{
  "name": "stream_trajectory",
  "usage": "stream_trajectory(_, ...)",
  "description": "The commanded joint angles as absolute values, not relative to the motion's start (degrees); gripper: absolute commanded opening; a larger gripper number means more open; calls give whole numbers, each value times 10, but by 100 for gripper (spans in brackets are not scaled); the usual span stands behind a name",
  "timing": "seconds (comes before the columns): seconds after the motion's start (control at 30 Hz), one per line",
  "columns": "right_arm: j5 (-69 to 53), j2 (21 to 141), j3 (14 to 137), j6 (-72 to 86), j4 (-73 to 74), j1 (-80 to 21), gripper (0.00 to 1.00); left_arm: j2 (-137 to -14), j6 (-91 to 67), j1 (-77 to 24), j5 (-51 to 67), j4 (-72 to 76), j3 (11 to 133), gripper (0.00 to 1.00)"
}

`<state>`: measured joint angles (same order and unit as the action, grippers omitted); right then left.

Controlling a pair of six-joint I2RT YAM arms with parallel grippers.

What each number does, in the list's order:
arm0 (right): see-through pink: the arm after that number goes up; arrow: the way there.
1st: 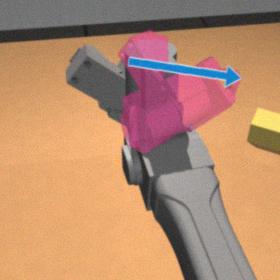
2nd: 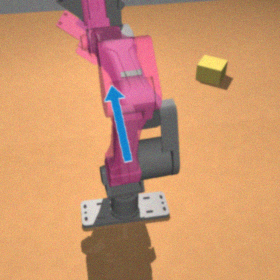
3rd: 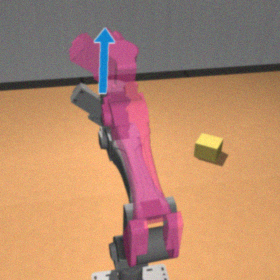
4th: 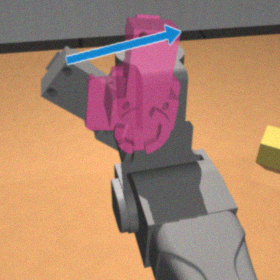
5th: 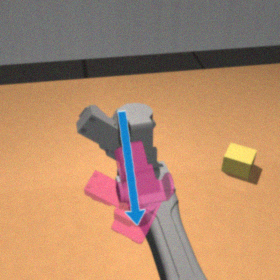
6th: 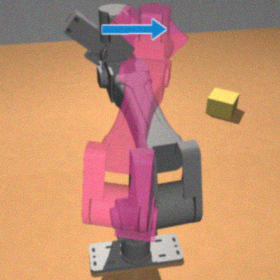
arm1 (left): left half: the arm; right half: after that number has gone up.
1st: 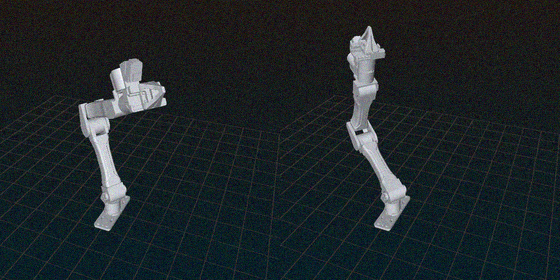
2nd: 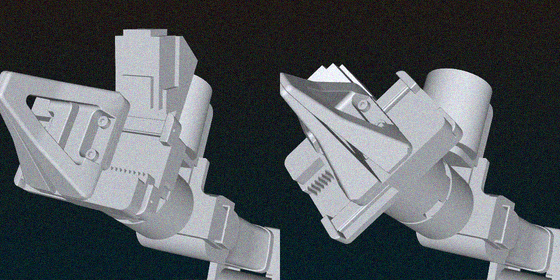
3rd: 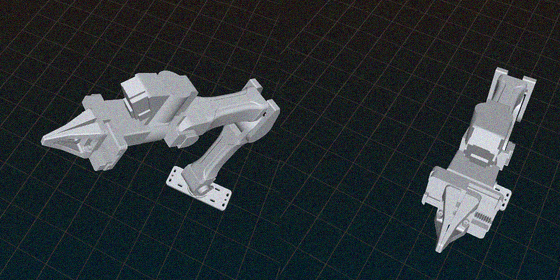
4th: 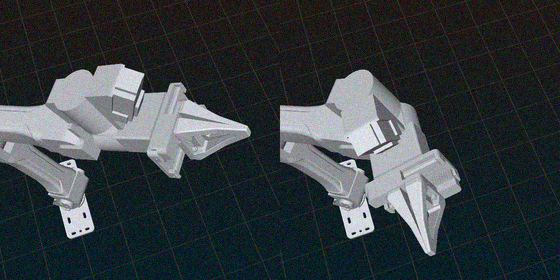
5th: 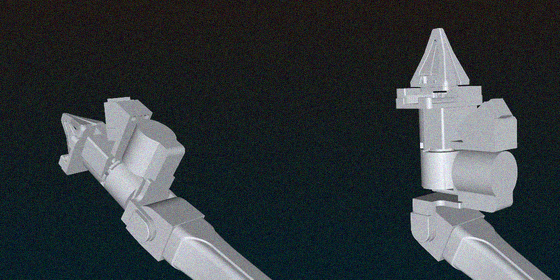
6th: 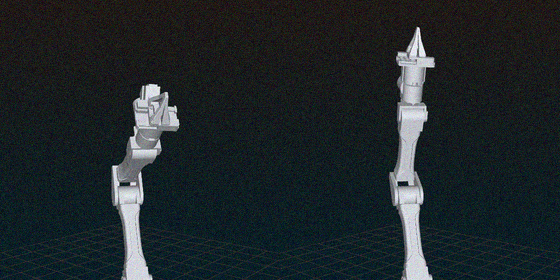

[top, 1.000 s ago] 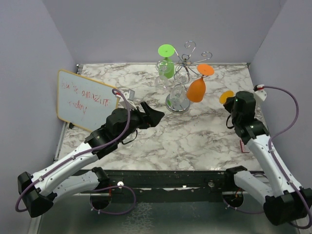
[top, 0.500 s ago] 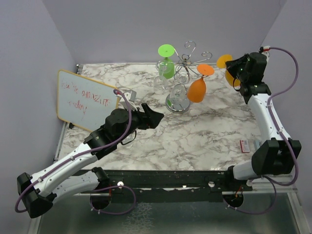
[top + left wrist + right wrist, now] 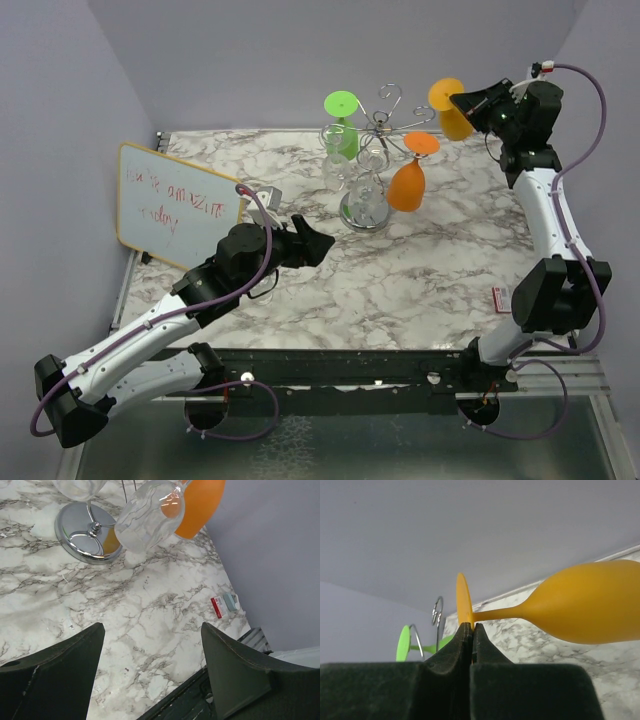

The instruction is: Place the wine glass upside down on the wine glass rack

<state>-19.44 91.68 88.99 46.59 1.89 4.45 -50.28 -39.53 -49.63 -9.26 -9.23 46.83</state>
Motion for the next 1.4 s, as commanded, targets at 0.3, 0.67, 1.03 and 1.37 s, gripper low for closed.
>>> stream_trajectory(0.3,-303,944,916,486,-36,0,1,-483,-382,-498,-100,-103,450,80)
stream_trajectory(0.67,-316,932,907,498,-15,-19,1,-489,-375,-498,-109,-110,446,80)
stream_trajectory(1.03,-340,910,915,504,33,-19,0,-483,-382,-498,-110,-117,442,80)
stream_trajectory(1.37,-303,869,895,501,59,-19,0,-463,-388,-499,-124,-134,436,81)
